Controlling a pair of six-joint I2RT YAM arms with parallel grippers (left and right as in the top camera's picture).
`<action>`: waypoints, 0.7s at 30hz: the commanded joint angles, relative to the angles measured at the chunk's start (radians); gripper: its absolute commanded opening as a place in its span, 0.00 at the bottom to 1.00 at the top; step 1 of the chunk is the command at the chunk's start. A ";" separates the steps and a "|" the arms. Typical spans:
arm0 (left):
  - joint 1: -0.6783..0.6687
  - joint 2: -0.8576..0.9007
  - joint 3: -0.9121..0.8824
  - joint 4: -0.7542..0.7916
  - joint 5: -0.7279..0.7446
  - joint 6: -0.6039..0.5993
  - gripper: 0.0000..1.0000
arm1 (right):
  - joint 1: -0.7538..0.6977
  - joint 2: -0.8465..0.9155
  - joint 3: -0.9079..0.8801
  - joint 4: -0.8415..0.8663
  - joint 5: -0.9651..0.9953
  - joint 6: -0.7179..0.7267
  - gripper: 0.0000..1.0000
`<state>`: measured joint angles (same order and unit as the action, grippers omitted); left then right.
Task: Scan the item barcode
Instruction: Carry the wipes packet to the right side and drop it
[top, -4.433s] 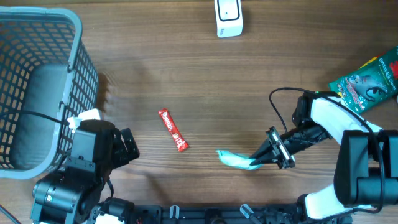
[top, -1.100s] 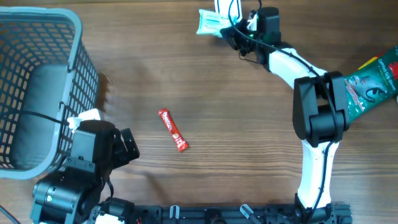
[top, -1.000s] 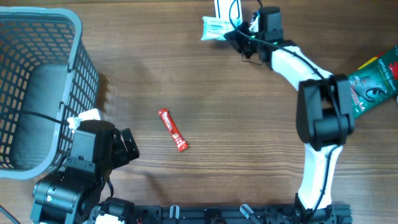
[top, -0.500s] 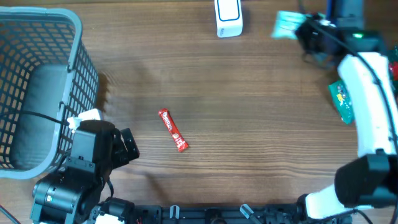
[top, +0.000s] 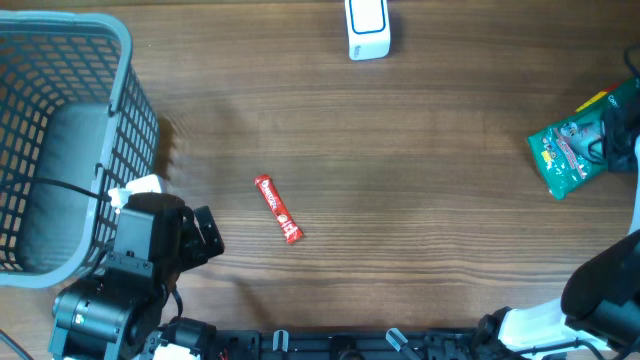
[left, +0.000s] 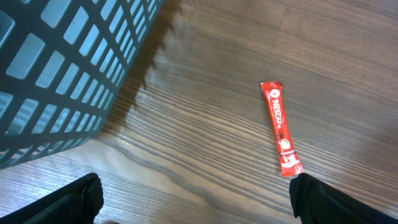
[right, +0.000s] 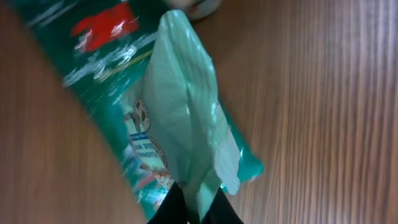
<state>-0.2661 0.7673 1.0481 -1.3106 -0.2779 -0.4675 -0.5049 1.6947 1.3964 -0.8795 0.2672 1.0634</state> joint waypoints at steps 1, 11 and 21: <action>0.005 -0.001 0.001 0.000 0.005 0.015 1.00 | -0.023 0.004 -0.161 0.143 0.047 0.043 0.04; 0.005 -0.001 0.001 0.000 0.005 0.015 1.00 | -0.029 -0.008 -0.274 0.268 0.005 0.031 0.58; 0.005 -0.001 0.001 0.000 0.005 0.015 1.00 | -0.029 -0.155 -0.245 0.236 -0.359 -0.074 1.00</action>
<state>-0.2661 0.7673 1.0481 -1.3102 -0.2779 -0.4675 -0.5331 1.6344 1.1187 -0.6262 0.1020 1.0237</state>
